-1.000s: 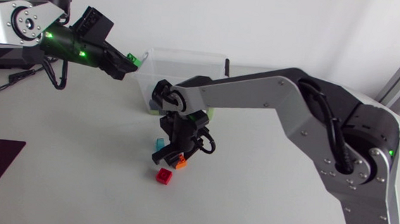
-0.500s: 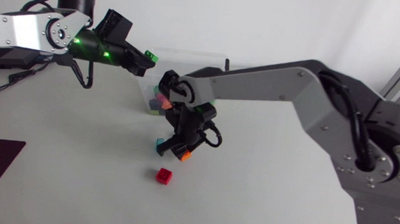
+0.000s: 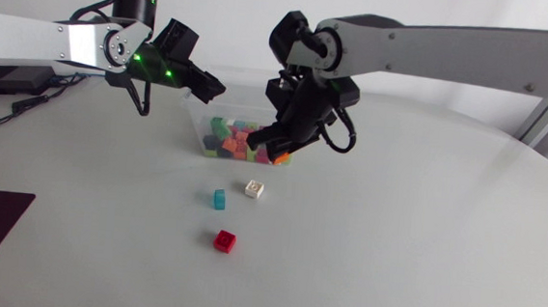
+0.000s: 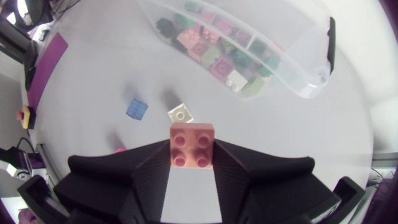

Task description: Place the duplo bricks in the container

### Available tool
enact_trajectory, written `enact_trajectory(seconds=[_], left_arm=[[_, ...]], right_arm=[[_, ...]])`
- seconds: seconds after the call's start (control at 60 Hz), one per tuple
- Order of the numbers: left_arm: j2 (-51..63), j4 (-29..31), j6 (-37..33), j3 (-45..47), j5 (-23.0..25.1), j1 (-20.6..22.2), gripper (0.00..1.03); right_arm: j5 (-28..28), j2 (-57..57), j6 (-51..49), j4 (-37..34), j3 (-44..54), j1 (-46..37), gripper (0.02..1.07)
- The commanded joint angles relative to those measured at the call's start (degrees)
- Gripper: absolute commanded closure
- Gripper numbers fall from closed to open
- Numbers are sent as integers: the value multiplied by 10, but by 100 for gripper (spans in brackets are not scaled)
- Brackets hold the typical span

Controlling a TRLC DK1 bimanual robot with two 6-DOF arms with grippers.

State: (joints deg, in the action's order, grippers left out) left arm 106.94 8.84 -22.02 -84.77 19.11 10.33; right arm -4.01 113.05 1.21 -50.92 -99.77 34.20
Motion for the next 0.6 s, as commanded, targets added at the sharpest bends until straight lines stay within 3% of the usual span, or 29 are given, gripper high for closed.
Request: enact_trajectory(seconds=[0.0, 0.2, 0.367, 0.583], left_arm=[[-4, -9, 6, -3, -1, 2, 4], [-63, 26, -46, 49, 1, -8, 4], [-103, 77, -130, 102, 39, -21, 4], [-119, 95, -202, 162, 60, -17, 4]], right_arm=[[4, -15, -9, -7, -31, -11, 74], [1, -15, -9, -6, -90, -32, 73], [-4, 3, -10, -3, -148, -45, 73], [-12, 31, -8, 9, -189, -62, 73]])
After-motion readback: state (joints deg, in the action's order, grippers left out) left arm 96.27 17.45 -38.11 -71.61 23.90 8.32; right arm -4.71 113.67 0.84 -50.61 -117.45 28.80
